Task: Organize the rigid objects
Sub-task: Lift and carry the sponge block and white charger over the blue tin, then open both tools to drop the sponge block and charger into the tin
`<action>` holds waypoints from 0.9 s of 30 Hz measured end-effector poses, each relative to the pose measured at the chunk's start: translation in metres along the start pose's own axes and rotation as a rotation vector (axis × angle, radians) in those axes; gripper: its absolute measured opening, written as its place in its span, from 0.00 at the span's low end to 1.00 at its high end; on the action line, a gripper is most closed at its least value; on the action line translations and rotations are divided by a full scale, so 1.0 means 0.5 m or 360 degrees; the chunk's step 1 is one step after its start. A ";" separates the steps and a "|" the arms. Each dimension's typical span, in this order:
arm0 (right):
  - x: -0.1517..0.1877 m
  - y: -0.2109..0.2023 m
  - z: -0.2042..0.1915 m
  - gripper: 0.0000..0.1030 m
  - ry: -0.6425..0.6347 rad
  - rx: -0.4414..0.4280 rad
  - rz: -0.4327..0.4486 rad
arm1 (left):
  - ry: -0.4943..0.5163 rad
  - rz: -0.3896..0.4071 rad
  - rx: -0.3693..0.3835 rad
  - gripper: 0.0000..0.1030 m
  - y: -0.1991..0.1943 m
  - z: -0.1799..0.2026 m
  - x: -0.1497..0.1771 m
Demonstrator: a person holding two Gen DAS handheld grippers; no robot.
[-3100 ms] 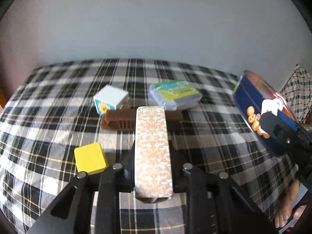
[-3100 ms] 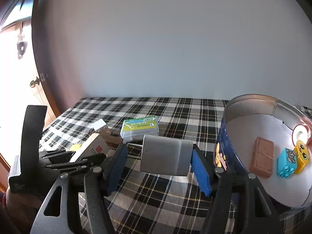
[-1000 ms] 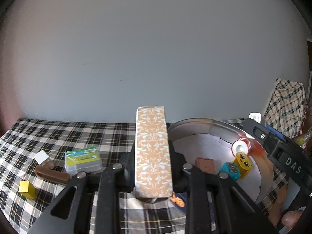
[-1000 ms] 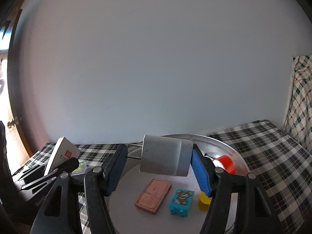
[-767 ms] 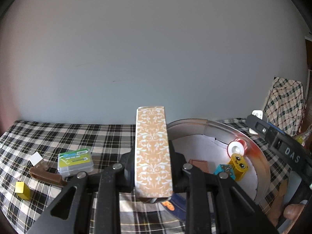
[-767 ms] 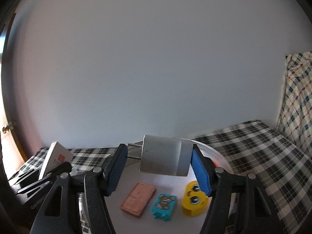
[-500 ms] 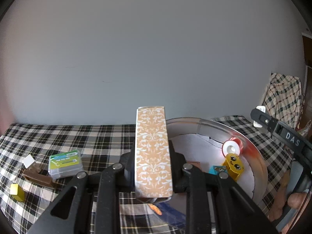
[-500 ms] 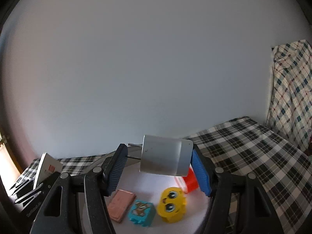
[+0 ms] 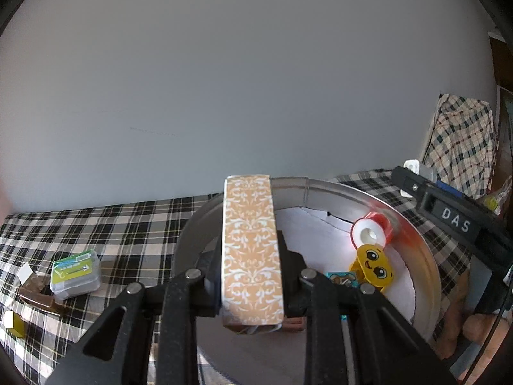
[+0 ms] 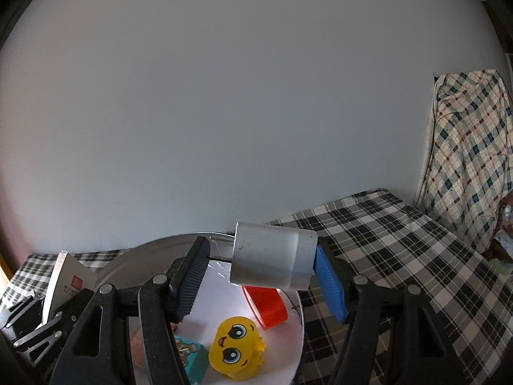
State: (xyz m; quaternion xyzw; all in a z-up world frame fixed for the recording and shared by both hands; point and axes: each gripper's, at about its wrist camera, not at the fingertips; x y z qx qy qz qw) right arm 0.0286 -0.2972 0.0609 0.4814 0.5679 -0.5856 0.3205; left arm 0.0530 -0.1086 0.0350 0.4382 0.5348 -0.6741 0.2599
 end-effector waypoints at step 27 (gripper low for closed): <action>0.026 0.046 -0.040 0.65 -0.0141 0.0032 -0.0233 | 0.0060 -0.0218 -0.0131 0.23 0.067 0.023 0.029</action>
Point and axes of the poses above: each gripper's, at about its wrist camera, not at the fingertips, and y roughly the way its jaws point, z to its right, x to its underside, and after that the axes turned 1 degree about x, right-handed
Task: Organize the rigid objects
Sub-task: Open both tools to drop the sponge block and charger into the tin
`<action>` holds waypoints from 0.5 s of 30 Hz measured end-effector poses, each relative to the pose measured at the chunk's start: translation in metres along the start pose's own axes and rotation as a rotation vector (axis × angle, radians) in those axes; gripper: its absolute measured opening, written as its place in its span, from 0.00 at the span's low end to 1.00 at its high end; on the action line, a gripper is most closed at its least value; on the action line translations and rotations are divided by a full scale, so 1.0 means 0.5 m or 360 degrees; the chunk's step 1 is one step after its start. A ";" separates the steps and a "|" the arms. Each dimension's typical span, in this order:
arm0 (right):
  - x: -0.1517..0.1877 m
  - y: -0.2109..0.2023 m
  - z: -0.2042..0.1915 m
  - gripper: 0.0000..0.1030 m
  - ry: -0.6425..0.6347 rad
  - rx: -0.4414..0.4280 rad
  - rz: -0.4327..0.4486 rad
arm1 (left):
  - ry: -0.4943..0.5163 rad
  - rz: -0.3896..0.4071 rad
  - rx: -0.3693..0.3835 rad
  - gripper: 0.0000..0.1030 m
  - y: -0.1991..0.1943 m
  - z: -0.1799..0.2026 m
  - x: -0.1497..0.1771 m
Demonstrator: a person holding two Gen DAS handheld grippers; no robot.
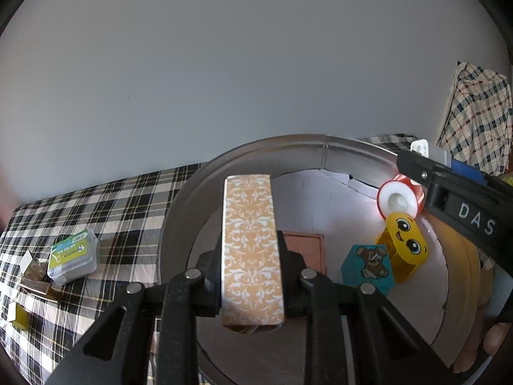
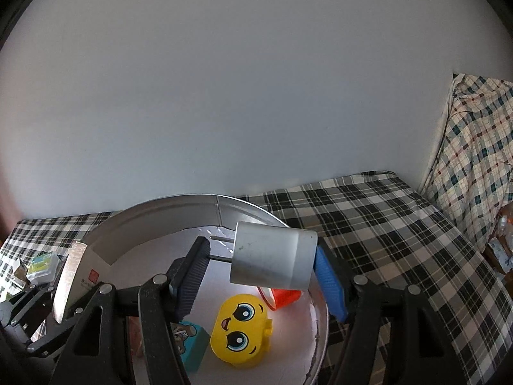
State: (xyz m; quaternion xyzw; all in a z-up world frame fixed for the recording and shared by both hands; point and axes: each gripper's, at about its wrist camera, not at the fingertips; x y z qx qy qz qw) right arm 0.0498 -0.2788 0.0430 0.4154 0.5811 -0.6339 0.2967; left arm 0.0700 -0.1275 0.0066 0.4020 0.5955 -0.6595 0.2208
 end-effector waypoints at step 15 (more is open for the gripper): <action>-0.004 -0.031 0.002 0.76 0.0031 -0.0070 0.0125 | 0.0139 0.0118 0.0025 1.00 -0.040 0.038 0.005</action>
Point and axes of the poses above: each gripper's, at about its wrist camera, not at the fingertips, and y roughly the way its jaws point, z to its right, x to its underside, and after that the axes turned 1 degree about x, right-handed
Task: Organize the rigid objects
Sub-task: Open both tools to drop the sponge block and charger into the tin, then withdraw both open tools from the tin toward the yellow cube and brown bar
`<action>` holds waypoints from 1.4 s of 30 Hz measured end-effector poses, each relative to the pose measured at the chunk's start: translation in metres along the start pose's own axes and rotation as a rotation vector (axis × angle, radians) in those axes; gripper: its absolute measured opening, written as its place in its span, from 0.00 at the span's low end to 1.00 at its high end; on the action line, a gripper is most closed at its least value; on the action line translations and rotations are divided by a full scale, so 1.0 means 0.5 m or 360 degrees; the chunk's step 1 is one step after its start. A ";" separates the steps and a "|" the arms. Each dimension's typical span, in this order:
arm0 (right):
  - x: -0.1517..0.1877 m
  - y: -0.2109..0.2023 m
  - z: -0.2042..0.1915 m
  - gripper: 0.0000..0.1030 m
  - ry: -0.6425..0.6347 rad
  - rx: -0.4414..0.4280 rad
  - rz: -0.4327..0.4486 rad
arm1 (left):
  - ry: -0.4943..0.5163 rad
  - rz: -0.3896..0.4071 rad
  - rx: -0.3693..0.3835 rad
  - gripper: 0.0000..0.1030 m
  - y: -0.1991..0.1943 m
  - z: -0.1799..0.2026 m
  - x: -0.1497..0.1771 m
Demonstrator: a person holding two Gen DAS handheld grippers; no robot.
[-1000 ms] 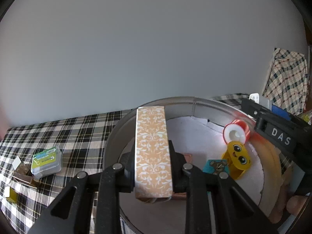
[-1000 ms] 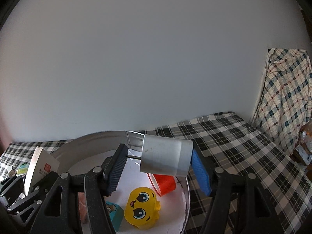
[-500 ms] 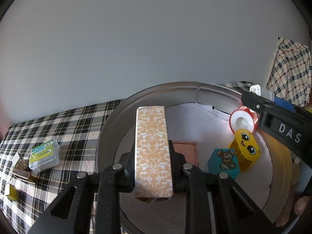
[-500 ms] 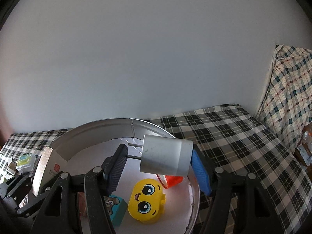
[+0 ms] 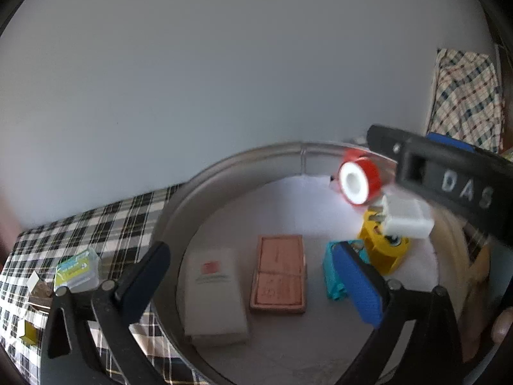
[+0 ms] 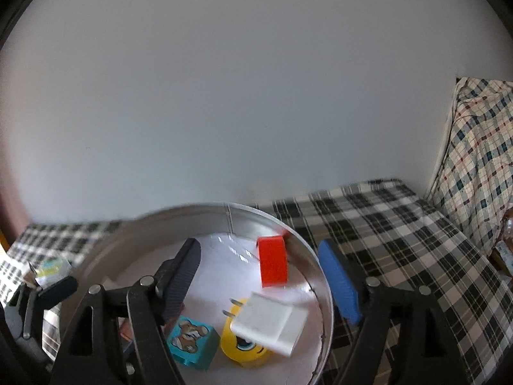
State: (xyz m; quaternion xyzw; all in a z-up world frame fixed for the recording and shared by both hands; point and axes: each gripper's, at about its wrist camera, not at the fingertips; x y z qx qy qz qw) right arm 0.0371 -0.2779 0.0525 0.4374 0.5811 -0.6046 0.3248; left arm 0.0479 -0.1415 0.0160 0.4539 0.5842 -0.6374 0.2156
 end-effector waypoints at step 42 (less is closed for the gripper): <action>0.059 -0.151 -0.011 0.89 0.0096 0.0317 0.0827 | -0.0269 0.0368 -0.0357 1.00 -0.094 -0.205 0.053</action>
Point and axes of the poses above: each gripper's, at about its wrist camera, not at the fingertips, and y roughly the way its jaws point, z to its right, x to its underside, and after that the axes turned 1 degree about x, right-handed
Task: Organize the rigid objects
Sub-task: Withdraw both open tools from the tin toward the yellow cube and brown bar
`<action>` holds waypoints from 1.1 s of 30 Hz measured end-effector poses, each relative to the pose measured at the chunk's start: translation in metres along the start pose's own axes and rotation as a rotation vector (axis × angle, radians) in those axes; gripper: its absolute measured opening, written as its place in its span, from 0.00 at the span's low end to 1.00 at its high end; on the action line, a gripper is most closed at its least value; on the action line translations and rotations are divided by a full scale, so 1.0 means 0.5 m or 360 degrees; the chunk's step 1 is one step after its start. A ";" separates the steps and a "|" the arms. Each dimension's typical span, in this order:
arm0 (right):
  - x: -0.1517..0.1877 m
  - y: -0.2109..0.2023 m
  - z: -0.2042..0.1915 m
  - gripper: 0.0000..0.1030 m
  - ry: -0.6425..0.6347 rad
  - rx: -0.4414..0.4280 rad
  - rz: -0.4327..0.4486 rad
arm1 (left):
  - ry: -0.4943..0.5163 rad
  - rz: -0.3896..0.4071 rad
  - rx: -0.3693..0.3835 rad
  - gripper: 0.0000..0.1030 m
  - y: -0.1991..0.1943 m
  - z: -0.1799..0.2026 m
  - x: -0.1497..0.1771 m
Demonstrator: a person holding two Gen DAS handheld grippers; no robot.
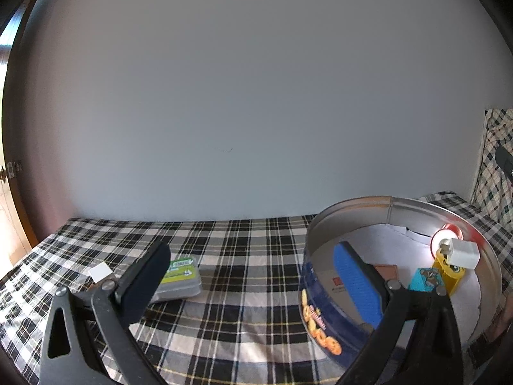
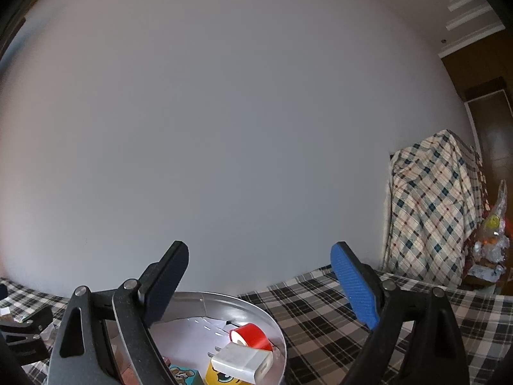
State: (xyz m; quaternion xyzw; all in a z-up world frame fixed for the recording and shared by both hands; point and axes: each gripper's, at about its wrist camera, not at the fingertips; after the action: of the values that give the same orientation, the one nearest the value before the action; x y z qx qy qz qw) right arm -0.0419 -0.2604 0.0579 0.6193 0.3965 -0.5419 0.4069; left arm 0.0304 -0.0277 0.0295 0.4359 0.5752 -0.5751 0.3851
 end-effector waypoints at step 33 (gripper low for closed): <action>0.016 -0.092 -0.100 0.90 0.0109 -0.0096 -0.0117 | -0.0180 -0.0285 -0.0043 1.00 0.007 -0.225 0.045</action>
State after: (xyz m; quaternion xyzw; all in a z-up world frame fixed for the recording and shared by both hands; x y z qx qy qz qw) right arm -0.0666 -0.1971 0.0508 0.6100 0.4488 -0.5228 0.3913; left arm 0.0331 0.0856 0.0119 0.3442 0.5969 -0.6232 0.3699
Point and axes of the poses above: each gripper's, at about its wrist camera, not at the fingertips, and y roughly the way its jaws point, z to its right, x to its underside, and after that the axes turned 1 degree about x, right-handed
